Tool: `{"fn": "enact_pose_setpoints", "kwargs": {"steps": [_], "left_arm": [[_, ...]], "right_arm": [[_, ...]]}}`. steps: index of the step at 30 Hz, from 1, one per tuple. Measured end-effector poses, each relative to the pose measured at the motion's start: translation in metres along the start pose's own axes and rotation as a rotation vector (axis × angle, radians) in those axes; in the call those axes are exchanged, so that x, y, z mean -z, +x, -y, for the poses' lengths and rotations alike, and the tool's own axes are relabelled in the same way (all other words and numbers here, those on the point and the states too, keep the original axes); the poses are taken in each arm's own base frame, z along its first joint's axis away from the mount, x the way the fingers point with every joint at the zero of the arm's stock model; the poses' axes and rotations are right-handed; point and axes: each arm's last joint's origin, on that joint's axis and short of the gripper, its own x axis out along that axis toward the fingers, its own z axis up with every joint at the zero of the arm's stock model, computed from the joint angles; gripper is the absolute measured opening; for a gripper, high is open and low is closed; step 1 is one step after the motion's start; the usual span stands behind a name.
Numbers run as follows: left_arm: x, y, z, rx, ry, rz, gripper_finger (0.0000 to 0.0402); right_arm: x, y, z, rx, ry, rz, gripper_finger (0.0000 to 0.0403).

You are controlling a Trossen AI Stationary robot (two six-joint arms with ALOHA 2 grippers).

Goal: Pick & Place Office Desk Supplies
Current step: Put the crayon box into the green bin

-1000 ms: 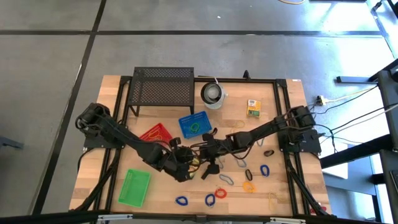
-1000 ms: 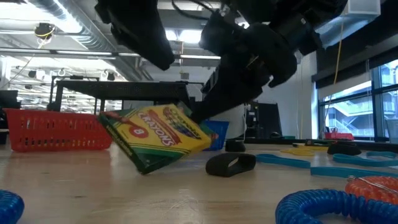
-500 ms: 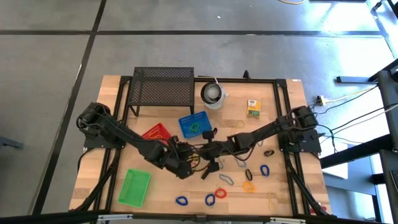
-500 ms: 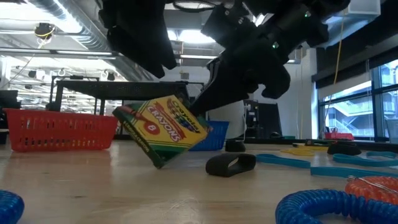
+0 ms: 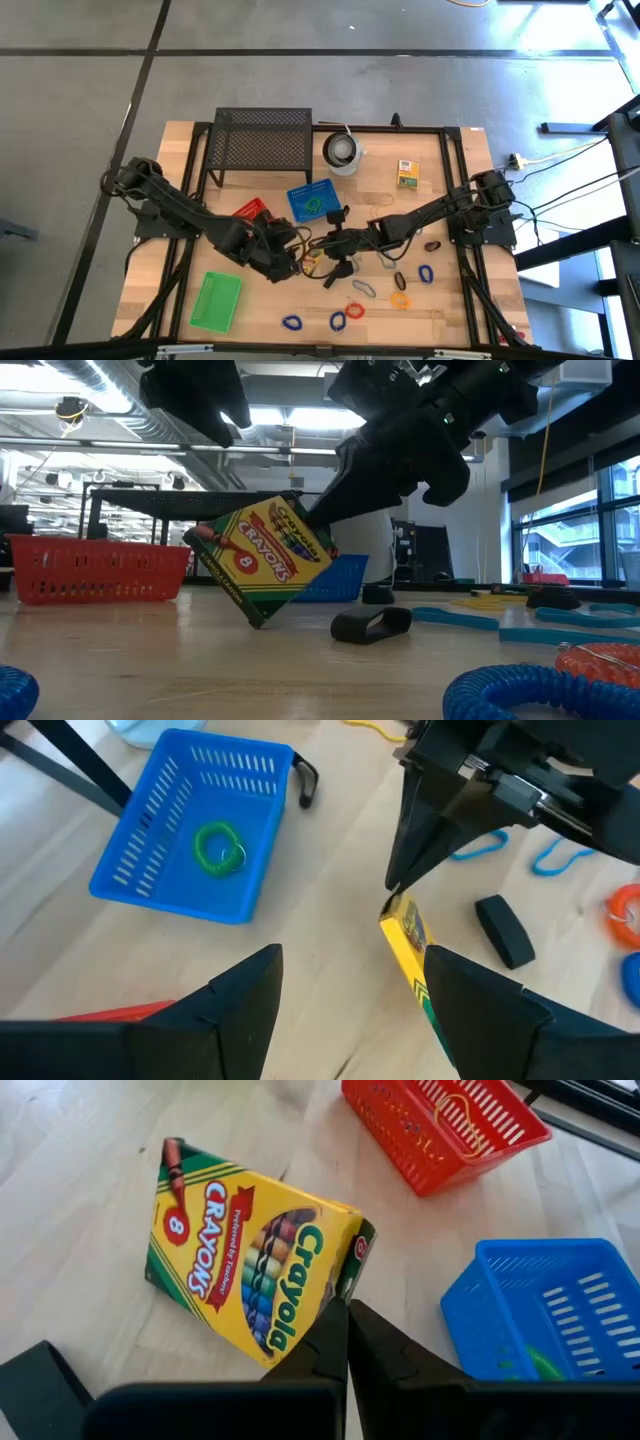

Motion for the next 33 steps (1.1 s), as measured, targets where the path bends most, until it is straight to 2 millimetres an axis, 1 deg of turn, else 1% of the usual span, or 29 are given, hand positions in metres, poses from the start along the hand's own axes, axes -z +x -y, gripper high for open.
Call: {"fn": "enact_pose_setpoints", "kwargs": {"steps": [4,9,14,18,22,27,33], "left_arm": [[0.009,0.008,0.008,-0.022,0.027,-0.012,0.0240],[0.017,0.016,0.013,-0.044,0.033,-0.028,0.0239],[0.017,0.018,0.012,-0.066,0.031,-0.010,0.0239],[0.016,0.018,0.011,-0.097,0.101,0.033,0.0239],[0.016,0.018,0.012,-0.102,0.169,0.037,0.0239],[0.015,0.018,0.012,-0.098,0.161,0.038,0.0239],[0.014,0.018,0.014,-0.086,0.155,0.054,0.0239]], "right_arm": [[-0.003,-0.002,0.001,0.011,0.004,0.019,0.0005],[-0.011,-0.011,0.005,0.017,0.012,0.064,0.0005],[-0.015,-0.014,0.006,0.038,-0.008,0.087,0.0005],[-0.017,-0.015,0.004,0.037,-0.038,0.101,0.0005],[-0.017,-0.016,0.002,0.034,-0.071,0.103,0.0005],[-0.017,-0.016,0.002,0.033,-0.073,0.103,0.0005],[-0.017,-0.016,0.002,0.035,-0.117,0.102,0.0005]]}}
